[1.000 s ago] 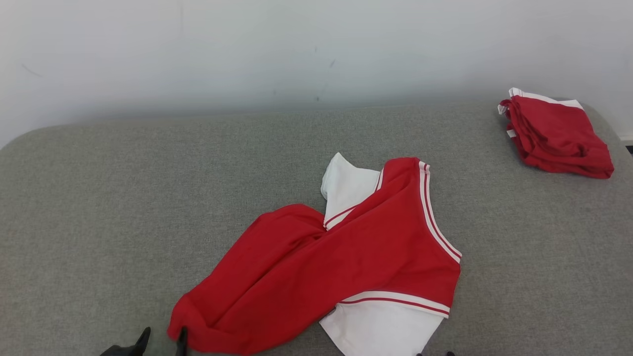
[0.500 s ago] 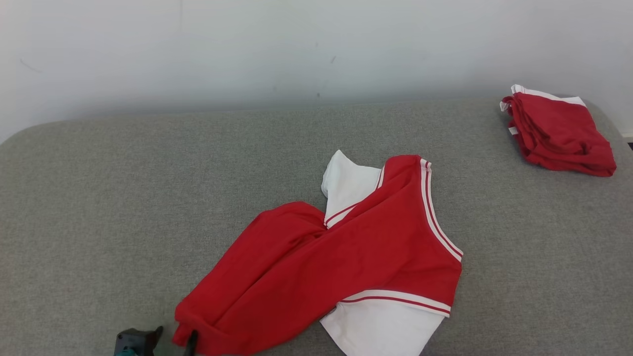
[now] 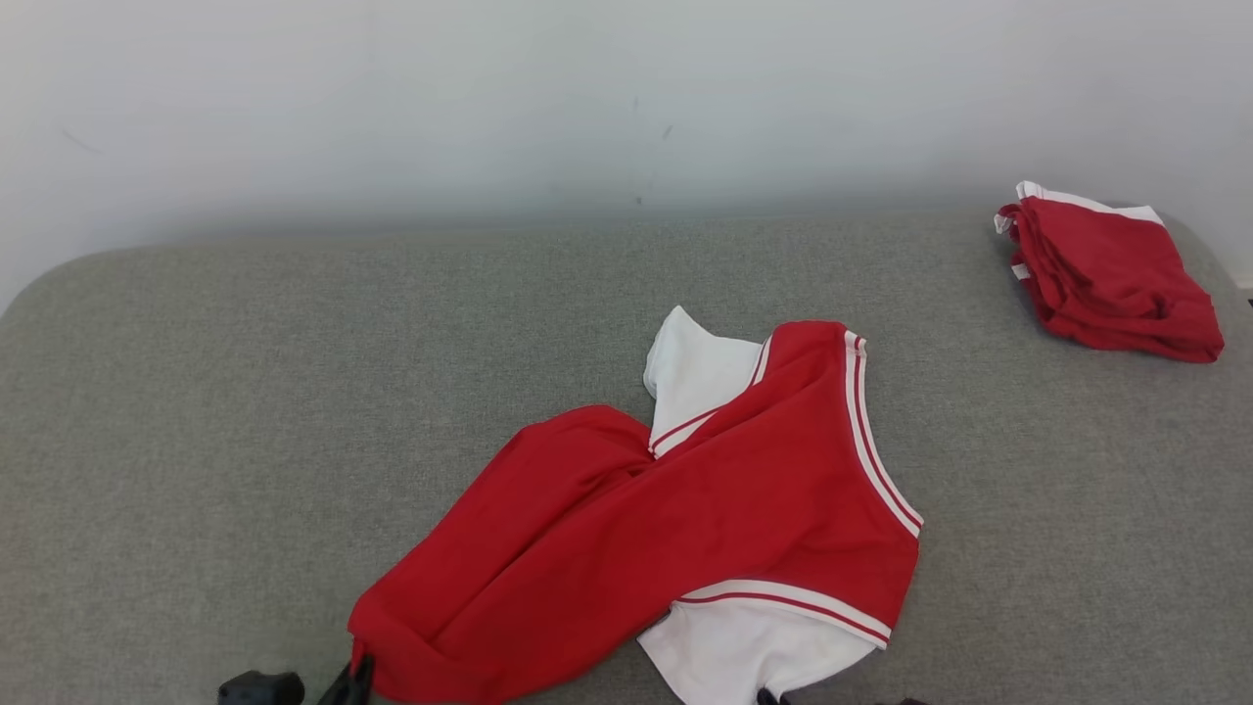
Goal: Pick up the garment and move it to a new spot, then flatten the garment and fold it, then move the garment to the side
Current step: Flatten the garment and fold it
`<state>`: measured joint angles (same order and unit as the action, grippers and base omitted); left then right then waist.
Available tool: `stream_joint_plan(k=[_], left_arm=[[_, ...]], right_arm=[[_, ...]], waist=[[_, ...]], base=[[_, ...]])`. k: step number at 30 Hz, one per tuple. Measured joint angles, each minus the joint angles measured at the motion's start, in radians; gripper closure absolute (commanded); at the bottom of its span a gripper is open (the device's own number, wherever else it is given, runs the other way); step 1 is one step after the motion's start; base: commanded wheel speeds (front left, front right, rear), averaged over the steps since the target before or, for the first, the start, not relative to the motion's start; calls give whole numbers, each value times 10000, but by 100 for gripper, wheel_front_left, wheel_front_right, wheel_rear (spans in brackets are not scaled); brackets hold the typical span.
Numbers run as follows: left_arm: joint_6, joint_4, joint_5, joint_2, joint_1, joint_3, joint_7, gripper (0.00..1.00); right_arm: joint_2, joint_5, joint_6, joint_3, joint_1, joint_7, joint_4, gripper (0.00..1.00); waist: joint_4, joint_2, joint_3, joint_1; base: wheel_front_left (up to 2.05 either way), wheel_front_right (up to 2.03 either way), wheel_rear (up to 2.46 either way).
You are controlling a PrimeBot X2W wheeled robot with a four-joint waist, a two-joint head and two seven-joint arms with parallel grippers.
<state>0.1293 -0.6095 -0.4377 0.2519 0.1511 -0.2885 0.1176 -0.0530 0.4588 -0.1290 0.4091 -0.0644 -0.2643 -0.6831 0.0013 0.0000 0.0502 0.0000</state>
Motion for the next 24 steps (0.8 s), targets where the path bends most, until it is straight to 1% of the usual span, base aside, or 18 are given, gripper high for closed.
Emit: stream_joint_plan(k=[3, 6, 7, 10, 11, 14, 17, 19, 22, 24], left_arm=[[-69, 447, -288, 4, -317, 337, 502, 100], [-167, 1306, -481, -6, -637, 510, 614, 100], [-293, 2088, -545, 15, -828, 558, 546, 100], [-516, 3386, -581, 178, -955, 631, 115, 100], [-516, 3386, -581, 178, -955, 631, 115, 100], [-591, 4706, -648, 366, -835, 644, -504, 100], [-570, 5708, -995, 474, -129, 673, -1223, 100], [-479, 6140, -1034, 719, 729, 644, -1779, 100], [-318, 6309, -1532, 777, 2365, 673, -2635, 100], [-236, 6130, -1605, 936, 3654, 610, -3156, 100]], right_arm=[[-35, -270, -2, -849, 16, 10, 564, 100], [-481, -397, -2, -1607, 303, 8, 1586, 100], [-732, -407, -2, -2008, 568, 8, 2299, 100], [-1014, -305, -2, -2330, 672, 146, 3498, 100], [-1014, -305, -2, -2330, 672, 146, 3498, 100], [-1233, -146, -2, -2587, 348, 617, 4752, 100], [-1465, 117, -2, -2857, -407, 1233, 5814, 100], [-1687, 280, -2, -2987, -1158, 1708, 6211, 100], [-1956, 617, -2, -3160, -2626, 2326, 6404, 100], [-2086, 926, -2, -3290, -3805, 2685, 6257, 100]], waist=[[-50, 0, -73, 0], [-133, 1, -103, 0], [-192, 0, -94, 0], [-286, 0, -45, 0], [-286, 0, -45, 0], [-368, 0, 78, 0], [-426, 1, 257, 0], [-451, 0, 420, 0], [-473, 1, 733, 1], [-488, 1, 992, 1]], base=[[0, 0, 0], [0, 0, 0], [0, 0, 0], [0, 0, 0], [0, 0, 0], [0, 0, 0], [0, 0, 0], [0, 0, 0], [0, 0, 0], [0, 0, 0]])
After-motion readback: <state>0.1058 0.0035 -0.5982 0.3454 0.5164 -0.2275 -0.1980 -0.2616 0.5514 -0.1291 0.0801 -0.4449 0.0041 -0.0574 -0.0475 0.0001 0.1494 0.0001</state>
